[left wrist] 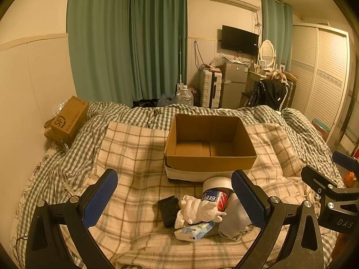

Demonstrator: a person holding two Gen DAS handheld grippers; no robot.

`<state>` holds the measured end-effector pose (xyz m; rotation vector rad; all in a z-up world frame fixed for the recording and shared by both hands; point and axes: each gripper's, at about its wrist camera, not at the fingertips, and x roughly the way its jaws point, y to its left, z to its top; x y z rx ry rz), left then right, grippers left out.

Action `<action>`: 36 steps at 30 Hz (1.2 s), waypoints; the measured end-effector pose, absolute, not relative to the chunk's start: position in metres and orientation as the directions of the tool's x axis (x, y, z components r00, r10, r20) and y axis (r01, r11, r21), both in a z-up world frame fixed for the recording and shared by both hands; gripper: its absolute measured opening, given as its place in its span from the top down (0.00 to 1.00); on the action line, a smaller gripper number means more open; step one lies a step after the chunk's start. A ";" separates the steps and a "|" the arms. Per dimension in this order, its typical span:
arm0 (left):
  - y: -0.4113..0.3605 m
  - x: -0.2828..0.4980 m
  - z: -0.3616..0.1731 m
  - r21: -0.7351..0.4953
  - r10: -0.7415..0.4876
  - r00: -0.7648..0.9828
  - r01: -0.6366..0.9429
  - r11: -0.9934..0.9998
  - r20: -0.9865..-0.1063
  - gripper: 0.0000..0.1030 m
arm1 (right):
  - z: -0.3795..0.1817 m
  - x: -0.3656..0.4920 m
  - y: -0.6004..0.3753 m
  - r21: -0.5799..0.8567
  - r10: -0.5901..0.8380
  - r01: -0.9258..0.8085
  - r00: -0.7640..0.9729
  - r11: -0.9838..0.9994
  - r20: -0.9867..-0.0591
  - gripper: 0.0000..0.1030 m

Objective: Organize objects

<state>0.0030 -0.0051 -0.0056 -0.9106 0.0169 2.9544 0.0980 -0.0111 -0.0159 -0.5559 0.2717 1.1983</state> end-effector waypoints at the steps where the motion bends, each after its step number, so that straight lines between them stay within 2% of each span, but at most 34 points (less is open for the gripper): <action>1: -0.005 0.003 -0.006 -0.005 0.047 -0.825 -0.054 -0.999 -0.563 0.00 | -0.016 0.098 -0.011 -0.262 0.802 -0.932 0.352 0.252 -0.483 0.00; 36: -0.006 0.004 -0.006 -0.022 0.103 -0.818 -0.110 -0.994 -0.566 0.00 | -0.016 0.094 -0.011 -0.265 0.773 -0.908 0.416 0.324 -0.479 0.00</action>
